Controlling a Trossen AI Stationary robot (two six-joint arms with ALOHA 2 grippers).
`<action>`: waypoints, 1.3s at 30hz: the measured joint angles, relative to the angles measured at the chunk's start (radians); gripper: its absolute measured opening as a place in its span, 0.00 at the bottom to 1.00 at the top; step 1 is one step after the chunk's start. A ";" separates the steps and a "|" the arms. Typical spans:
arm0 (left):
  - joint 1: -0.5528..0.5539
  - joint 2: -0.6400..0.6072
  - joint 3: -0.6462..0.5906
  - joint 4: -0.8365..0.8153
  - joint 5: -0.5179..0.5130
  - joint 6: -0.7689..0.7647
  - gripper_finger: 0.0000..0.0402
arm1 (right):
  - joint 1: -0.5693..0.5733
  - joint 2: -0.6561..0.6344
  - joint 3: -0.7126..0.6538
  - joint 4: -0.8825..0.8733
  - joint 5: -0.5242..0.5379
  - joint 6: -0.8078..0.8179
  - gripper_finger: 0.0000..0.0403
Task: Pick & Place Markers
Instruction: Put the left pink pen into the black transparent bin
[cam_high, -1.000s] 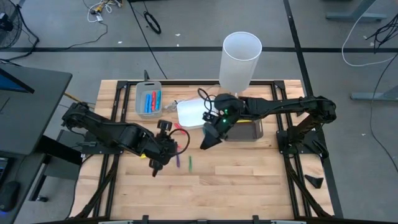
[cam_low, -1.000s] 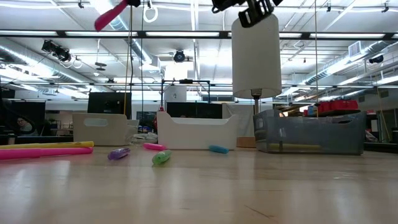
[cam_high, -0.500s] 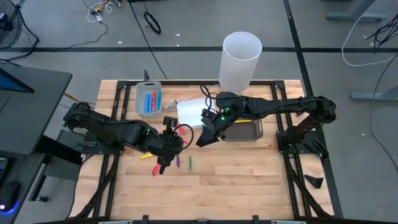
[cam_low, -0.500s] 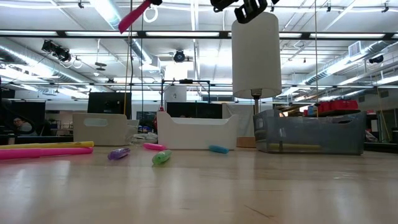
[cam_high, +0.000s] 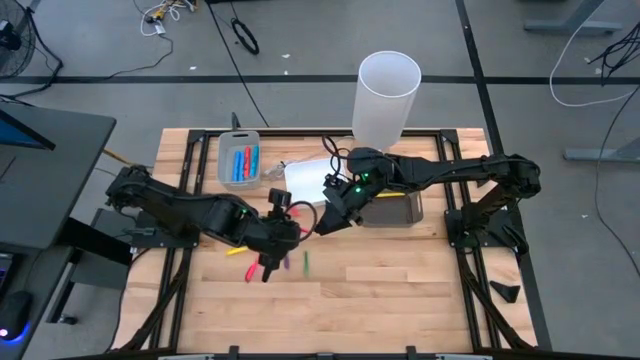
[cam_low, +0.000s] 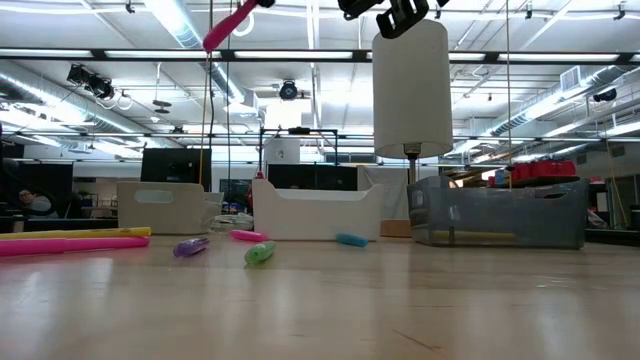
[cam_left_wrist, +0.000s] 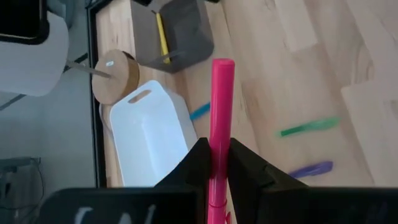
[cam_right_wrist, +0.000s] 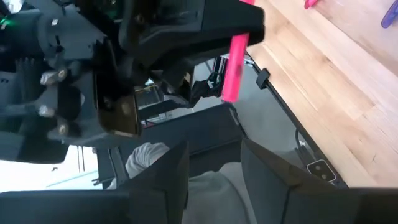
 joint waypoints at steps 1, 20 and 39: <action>0.005 0.017 0.023 -0.014 0.000 -0.001 0.09 | 0.000 0.000 0.000 0.000 0.000 0.000 0.36; 0.023 0.136 0.211 -0.080 -0.009 0.055 0.09 | 0.006 0.000 0.000 -0.003 -0.019 -0.030 0.36; -0.046 0.136 0.211 -0.059 -0.077 0.170 0.09 | 0.009 0.000 0.000 -0.040 -0.073 -0.149 0.36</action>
